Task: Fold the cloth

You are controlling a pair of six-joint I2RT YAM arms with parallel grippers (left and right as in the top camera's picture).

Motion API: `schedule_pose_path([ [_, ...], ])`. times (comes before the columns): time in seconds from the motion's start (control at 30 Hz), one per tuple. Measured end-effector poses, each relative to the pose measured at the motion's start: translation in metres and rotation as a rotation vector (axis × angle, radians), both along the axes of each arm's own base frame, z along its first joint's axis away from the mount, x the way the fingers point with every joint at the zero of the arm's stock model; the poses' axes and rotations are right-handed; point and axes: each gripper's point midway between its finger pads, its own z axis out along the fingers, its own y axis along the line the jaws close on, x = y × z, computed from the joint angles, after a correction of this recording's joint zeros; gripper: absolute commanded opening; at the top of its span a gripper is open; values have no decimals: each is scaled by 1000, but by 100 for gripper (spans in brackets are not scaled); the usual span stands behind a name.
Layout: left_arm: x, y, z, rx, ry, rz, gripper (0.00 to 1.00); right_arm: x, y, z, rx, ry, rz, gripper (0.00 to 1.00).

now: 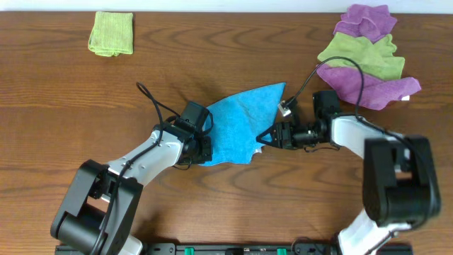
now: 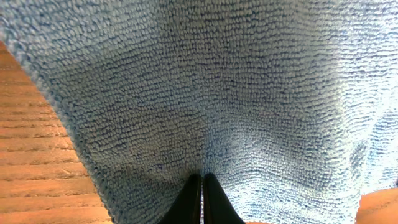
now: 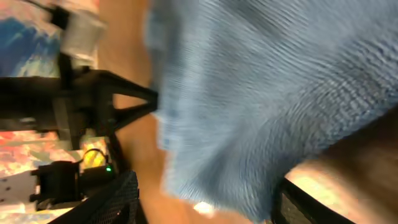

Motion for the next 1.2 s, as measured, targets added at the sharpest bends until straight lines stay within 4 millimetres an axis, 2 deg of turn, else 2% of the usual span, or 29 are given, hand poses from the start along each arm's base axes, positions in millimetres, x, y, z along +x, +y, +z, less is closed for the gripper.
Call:
schedule_pose_path([
  [0.13,2,1,0,7,-11,2,6,4,1,50,24,-131,-7,69],
  [0.17,3,1,0,8,-12,2,6,5,2,69,33,-186,-9,70],
  [0.23,3,1,0,9,-13,2,6,5,2,94,46,-254,-13,69],
  [0.37,3,1,0,11,-14,1,5,4,2,114,48,-297,-22,67],
  [0.43,3,1,0,11,-14,1,5,0,-2,109,16,-255,-38,67],
  [0.5,3,1,0,11,-14,1,6,-8,-7,96,-43,-182,-54,64],
  [0.6,2,1,0,15,-15,1,5,-20,-17,77,-143,-110,-57,49],
  [0.7,3,2,0,19,-18,2,6,-33,-24,60,-252,-63,-39,9],
  [0.73,3,2,0,21,-19,2,6,-36,-26,56,-282,-57,-30,2],
  [1.0,-3,10,-1,61,8,8,6,-43,-40,30,-533,-76,3,2],
  [1.2,-23,22,-2,108,97,36,5,-38,-48,20,-682,-135,16,1],
])
